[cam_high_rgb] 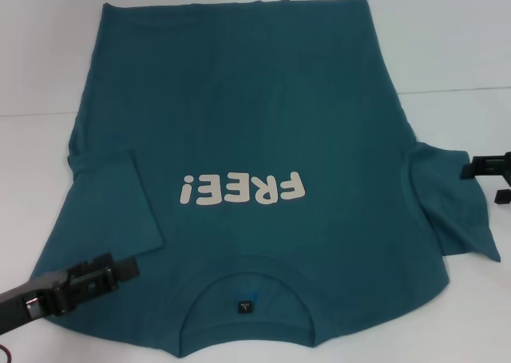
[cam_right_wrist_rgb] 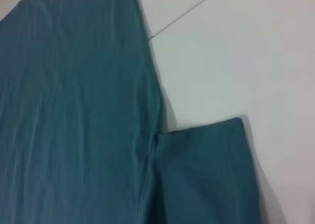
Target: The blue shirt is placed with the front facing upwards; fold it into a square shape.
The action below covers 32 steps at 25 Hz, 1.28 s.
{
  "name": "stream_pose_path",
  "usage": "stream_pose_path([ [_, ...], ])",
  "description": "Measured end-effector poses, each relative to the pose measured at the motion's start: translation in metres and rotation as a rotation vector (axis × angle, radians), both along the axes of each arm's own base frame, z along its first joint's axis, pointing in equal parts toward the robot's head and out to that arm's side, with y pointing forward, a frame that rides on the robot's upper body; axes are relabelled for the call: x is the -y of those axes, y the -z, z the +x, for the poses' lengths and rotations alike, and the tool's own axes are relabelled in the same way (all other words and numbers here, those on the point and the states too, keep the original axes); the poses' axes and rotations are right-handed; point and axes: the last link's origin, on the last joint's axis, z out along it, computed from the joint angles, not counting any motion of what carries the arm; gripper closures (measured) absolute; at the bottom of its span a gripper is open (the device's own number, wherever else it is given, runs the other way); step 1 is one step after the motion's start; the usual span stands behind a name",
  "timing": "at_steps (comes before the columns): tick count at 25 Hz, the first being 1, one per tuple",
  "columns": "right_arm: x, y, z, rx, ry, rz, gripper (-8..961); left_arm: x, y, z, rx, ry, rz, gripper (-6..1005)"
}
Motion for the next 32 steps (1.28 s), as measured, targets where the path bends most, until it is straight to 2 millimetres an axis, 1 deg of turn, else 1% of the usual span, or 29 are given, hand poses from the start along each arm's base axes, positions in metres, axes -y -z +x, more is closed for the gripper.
stream_pose_path([
  [5, -0.004, 0.009, -0.002, 0.011, -0.003, -0.002, 36, 0.000, 0.000, 0.000, 0.000, 0.000, 0.001, 82],
  [12, -0.007, 0.015, -0.005, 0.036, -0.019, -0.008, 37, 0.000, 0.000, -0.002, -0.006, -0.011, 0.008, 82],
  [25, -0.009, 0.024, -0.006, 0.068, -0.030, -0.013, 77, 0.000, 0.001, -0.003, -0.003, -0.015, 0.006, 82],
  [32, -0.012, 0.032, -0.013, 0.051, -0.051, -0.008, 99, -0.001, 0.002, -0.003, -0.004, -0.019, 0.007, 82],
])
